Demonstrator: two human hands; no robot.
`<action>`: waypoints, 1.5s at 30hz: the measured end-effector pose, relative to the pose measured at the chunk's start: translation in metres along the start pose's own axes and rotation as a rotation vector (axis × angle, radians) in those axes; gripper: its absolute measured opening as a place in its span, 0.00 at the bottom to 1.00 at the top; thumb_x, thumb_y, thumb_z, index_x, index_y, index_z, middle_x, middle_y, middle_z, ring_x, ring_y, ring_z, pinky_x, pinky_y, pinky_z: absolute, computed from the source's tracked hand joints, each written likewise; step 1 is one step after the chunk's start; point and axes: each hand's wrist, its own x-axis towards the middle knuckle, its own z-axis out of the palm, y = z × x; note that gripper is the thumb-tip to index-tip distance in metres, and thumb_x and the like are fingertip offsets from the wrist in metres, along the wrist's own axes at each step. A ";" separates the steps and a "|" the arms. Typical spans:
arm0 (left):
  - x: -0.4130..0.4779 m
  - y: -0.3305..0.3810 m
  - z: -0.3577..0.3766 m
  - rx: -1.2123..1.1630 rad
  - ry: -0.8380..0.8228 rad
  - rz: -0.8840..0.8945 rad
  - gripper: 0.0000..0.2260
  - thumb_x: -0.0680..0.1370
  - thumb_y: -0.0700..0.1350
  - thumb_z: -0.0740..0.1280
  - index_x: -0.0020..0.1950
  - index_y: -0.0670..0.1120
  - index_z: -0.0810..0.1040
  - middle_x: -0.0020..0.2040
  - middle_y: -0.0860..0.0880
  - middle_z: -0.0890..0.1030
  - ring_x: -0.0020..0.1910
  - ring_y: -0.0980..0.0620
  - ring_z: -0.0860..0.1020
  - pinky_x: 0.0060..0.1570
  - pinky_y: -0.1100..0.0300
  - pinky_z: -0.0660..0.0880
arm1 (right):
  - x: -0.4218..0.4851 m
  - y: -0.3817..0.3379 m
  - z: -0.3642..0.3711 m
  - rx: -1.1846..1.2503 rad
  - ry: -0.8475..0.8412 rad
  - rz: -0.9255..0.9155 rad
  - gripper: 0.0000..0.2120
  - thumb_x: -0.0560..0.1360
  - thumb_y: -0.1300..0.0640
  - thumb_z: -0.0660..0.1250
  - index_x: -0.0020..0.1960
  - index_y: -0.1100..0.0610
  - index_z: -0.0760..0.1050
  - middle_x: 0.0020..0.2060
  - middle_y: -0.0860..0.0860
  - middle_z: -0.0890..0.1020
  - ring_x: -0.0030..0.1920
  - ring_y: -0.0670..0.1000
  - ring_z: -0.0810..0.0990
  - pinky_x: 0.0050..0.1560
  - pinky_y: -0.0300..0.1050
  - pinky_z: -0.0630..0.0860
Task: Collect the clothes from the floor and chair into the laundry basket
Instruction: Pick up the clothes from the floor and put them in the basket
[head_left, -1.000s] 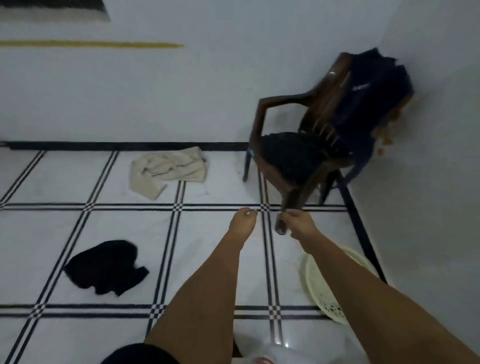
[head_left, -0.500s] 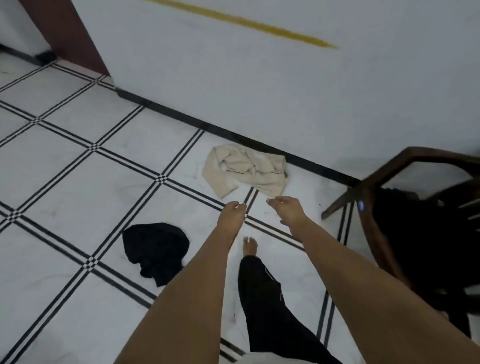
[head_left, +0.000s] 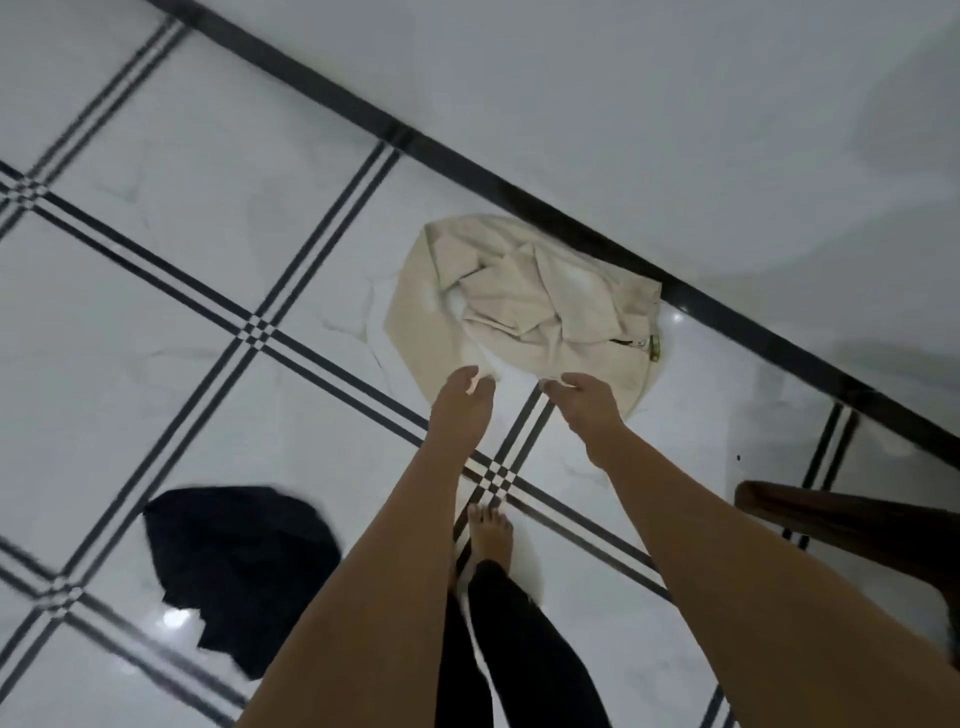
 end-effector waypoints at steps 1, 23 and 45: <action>0.033 -0.009 0.009 0.022 -0.014 -0.011 0.20 0.81 0.47 0.57 0.72 0.44 0.66 0.73 0.44 0.68 0.72 0.46 0.66 0.70 0.55 0.62 | 0.033 0.005 0.008 -0.017 -0.003 0.012 0.28 0.75 0.51 0.68 0.70 0.61 0.68 0.68 0.58 0.72 0.67 0.57 0.72 0.66 0.48 0.69; 0.377 -0.123 0.088 0.107 0.223 0.111 0.23 0.80 0.47 0.58 0.75 0.48 0.61 0.78 0.48 0.58 0.76 0.46 0.57 0.71 0.46 0.57 | 0.391 0.043 0.114 -0.210 0.477 -0.059 0.28 0.74 0.59 0.63 0.72 0.56 0.60 0.63 0.60 0.72 0.57 0.59 0.75 0.58 0.46 0.72; 0.133 -0.330 -0.150 -0.401 0.700 -0.598 0.30 0.77 0.48 0.65 0.77 0.45 0.57 0.76 0.45 0.62 0.75 0.42 0.61 0.72 0.44 0.61 | 0.104 0.028 0.343 -0.560 -0.171 -0.403 0.18 0.71 0.57 0.70 0.57 0.63 0.73 0.53 0.58 0.81 0.54 0.58 0.79 0.46 0.41 0.68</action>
